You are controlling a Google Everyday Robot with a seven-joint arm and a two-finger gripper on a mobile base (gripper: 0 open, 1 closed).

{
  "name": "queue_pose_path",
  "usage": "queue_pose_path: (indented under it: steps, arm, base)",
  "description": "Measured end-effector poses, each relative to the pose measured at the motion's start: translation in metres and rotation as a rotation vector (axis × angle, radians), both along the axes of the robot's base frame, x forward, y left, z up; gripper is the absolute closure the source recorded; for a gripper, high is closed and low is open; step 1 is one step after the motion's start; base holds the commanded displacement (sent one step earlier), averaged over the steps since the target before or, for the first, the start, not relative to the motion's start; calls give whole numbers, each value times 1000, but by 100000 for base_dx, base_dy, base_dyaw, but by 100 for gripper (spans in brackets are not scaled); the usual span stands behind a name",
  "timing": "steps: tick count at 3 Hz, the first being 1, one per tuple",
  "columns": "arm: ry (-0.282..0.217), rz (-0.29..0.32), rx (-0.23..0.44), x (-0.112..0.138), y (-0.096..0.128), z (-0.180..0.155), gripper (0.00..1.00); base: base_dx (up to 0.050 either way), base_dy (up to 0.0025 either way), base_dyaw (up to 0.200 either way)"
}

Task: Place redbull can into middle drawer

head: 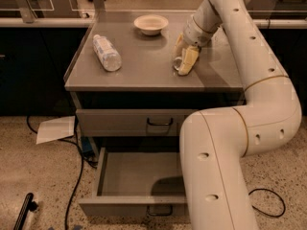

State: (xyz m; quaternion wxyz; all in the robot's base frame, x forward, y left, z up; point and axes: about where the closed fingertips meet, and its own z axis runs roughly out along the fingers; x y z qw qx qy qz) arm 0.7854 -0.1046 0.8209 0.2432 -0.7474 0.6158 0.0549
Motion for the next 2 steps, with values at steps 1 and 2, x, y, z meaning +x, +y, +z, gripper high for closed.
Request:
queue_pose_path:
  steps: [1, 2]
  arm:
    - [0, 0, 0, 0, 0, 0, 100]
    - [0, 0, 0, 0, 0, 0, 100]
  base:
    - [0, 0, 0]
    - [0, 0, 0]
